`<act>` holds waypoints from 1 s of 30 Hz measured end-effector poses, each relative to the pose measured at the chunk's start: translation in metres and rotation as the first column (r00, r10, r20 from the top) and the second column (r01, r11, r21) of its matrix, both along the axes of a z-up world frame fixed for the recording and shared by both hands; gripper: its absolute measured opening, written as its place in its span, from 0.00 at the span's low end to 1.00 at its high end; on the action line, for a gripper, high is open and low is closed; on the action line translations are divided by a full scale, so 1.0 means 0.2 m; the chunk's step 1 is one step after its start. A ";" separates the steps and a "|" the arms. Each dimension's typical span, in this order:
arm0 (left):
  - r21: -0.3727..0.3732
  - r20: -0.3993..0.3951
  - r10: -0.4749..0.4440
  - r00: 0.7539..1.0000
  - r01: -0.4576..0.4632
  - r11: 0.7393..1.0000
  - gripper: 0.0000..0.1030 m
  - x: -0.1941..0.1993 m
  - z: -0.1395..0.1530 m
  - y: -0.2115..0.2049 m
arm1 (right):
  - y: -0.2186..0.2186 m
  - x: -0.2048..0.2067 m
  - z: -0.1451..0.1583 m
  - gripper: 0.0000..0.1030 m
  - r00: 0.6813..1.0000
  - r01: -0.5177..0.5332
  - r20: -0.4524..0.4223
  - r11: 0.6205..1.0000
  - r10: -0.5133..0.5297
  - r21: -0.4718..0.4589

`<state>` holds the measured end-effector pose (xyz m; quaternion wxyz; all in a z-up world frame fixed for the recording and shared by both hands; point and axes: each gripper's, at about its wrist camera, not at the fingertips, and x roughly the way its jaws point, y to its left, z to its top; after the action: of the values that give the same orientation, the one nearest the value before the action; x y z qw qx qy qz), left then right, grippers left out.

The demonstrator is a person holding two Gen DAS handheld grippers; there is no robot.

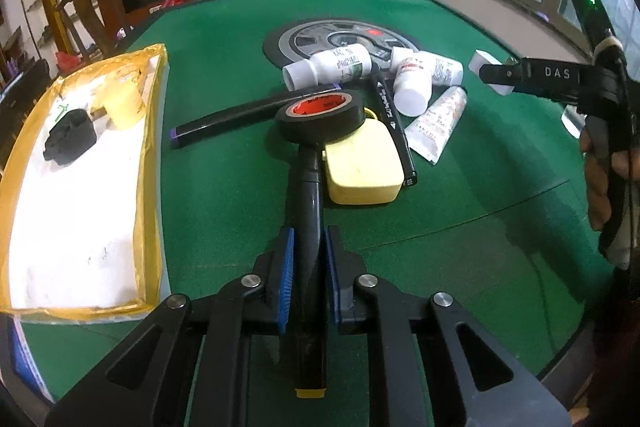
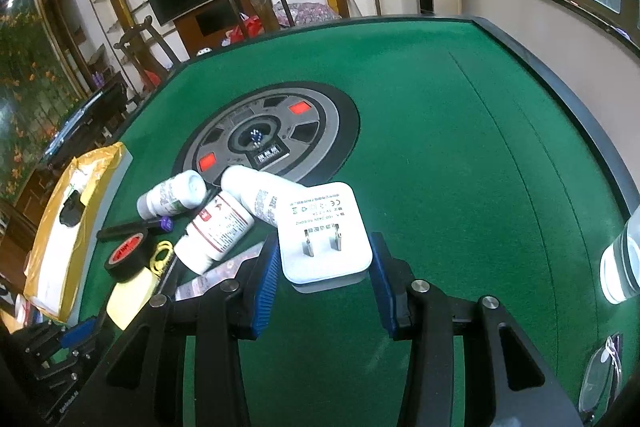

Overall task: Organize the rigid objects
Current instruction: 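Grasp the white plug with the right tool while the left tool holds the marker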

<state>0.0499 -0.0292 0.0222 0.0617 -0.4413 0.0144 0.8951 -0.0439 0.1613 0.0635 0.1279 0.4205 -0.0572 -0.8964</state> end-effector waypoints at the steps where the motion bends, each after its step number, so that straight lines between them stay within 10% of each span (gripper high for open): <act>1: 0.014 -0.005 0.008 1.000 -0.008 1.000 0.12 0.00 0.00 -0.01 | -0.01 0.00 0.00 0.37 1.000 -0.001 -0.003 1.000 0.001 -0.002; 30: 0.060 -0.002 0.048 0.999 -0.048 0.997 0.12 -0.03 0.01 -0.06 | -0.03 0.02 0.02 0.37 0.999 -0.031 -0.010 0.999 0.031 -0.018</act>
<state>0.0447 -0.0418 0.0239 0.0533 -0.4381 -0.0228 0.8970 -0.0392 0.1543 0.0672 0.1459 0.4157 -0.0584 -0.8958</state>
